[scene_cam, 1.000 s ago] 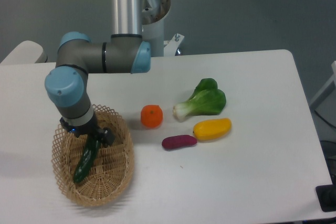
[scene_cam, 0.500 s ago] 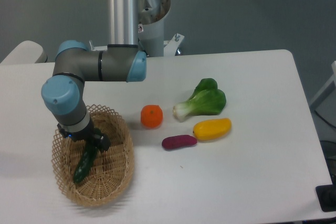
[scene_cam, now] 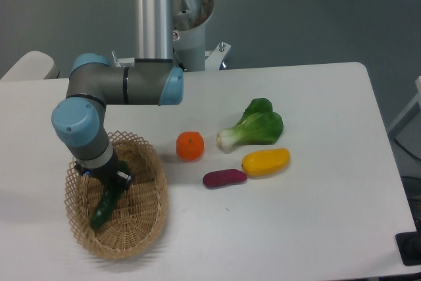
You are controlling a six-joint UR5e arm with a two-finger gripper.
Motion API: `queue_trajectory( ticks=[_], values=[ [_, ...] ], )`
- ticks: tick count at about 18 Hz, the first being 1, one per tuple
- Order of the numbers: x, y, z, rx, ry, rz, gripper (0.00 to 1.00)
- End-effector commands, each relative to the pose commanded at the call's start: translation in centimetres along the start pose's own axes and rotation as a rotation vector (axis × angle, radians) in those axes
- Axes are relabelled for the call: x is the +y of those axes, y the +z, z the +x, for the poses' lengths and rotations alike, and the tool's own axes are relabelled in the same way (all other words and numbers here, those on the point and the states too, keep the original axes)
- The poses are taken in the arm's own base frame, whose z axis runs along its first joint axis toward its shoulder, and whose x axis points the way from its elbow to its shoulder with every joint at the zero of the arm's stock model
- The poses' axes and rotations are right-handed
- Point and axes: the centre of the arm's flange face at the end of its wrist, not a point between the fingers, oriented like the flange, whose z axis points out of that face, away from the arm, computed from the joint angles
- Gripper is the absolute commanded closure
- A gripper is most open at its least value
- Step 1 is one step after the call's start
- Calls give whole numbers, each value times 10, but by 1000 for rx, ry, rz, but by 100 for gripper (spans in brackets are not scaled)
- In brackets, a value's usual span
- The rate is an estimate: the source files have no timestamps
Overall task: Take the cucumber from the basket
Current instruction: 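Lift the cucumber out of the basket and carry it toward the yellow pepper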
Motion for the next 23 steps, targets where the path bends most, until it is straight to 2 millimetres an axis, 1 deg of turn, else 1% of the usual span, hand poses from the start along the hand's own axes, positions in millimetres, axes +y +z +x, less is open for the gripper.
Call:
queue_trajectory(
  ticks=[2,3,4,5,8,9,11,13,14,16,19,21,22,23],
  values=[
    [-1,-3,-5,-4,9,5,75],
    [0,-4,-7,-9,21,4,75],
    [2,-8,-15,-21,33,2,76],
    [4,-16,-28,-34,42,6,76],
    [-5,-61,-60,-75,86,63,76],
    [-1,-76,-78,-86,94,72,76],
    [8,-98,-109,-107,131,83,76],
    [22,-114,-144,-131,169,90,76],
    [36,-118,-171,-135,198,79,76],
    [57,-126,-208,-141,240,62,76],
    [84,-140,-256,-142,312,42,76],
    [102,-158,-289,-157,357,43,76],
    [111,-162,-302,-153,384,48,76],
    [119,-162,-314,-144,404,55,76]
  ],
)
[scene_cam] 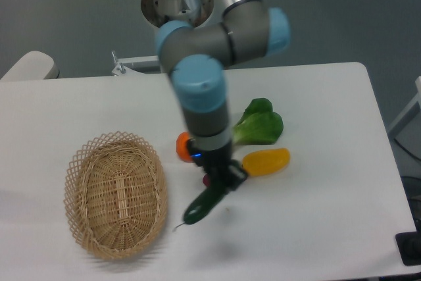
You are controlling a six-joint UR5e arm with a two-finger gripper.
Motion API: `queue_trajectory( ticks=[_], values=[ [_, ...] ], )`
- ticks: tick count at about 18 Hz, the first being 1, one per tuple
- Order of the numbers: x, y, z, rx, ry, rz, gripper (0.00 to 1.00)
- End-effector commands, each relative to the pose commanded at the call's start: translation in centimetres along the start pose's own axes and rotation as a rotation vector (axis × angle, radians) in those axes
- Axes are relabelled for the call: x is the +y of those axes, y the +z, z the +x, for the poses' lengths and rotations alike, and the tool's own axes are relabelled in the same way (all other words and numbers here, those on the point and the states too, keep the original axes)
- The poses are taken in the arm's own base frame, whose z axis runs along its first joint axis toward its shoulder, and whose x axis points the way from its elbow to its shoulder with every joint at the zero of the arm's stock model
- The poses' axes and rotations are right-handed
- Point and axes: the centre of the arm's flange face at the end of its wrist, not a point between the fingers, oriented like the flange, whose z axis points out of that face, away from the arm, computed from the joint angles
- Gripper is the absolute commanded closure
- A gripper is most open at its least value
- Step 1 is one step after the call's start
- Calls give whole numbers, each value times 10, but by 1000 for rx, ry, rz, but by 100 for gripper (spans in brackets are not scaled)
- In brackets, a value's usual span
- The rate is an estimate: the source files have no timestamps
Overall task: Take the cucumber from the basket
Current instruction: 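Lift the cucumber out of the basket and carry it toward the yellow pepper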
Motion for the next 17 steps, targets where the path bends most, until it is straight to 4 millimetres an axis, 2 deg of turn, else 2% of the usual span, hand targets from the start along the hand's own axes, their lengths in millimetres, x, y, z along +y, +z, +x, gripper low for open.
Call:
queue_trajectory(
  ticks=[4,8,17],
  values=[
    [38,-1,-16,24,41,10,76],
    [61,0,-24,31,64,4,75],
    [65,6,-26,39,76,-1,75]
  ],
)
